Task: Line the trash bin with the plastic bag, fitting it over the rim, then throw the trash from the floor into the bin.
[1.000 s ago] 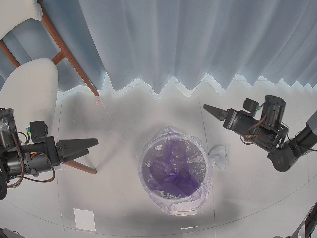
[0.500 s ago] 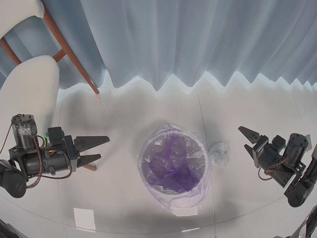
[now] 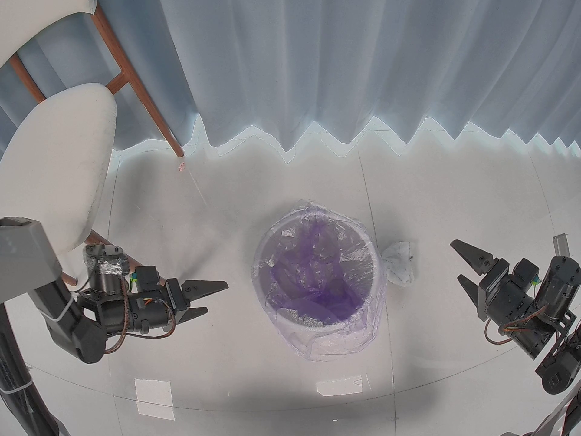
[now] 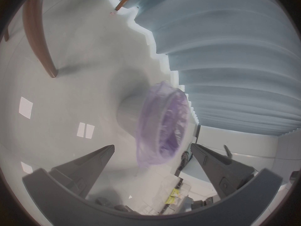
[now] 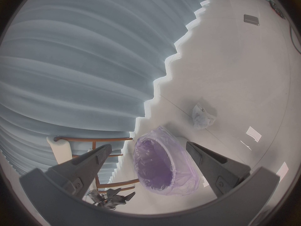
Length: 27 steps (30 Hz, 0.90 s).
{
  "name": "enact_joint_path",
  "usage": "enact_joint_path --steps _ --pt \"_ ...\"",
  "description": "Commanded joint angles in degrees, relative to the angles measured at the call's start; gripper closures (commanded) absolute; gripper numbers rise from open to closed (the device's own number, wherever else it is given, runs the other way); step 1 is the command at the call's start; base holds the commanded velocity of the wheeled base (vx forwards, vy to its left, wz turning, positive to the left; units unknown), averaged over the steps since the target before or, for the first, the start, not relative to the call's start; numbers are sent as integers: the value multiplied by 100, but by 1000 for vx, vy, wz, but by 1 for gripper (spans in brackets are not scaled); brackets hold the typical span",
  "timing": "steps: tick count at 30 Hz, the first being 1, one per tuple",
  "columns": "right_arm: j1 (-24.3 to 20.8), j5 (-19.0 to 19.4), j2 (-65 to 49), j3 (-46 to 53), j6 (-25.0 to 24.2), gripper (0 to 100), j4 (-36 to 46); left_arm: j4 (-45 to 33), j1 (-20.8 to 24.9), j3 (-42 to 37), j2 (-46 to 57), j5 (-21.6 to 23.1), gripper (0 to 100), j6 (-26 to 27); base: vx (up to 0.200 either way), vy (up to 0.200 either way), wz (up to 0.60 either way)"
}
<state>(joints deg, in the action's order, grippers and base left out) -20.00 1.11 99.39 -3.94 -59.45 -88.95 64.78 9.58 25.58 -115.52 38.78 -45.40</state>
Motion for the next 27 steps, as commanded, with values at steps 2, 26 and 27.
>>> enact_joint_path --steps 2,26,27 --pt "-170 -14 -183 130 4 0 -105 667 26 773 -1834 -679 0 22 0 0 0" --pt "-170 -14 -157 139 13 0 -105 448 307 2153 -2379 -661 0 13 0 0 0" --pt "-170 -14 -157 148 13 0 -105 386 316 2232 -2405 -661 0 5 0 0 0"
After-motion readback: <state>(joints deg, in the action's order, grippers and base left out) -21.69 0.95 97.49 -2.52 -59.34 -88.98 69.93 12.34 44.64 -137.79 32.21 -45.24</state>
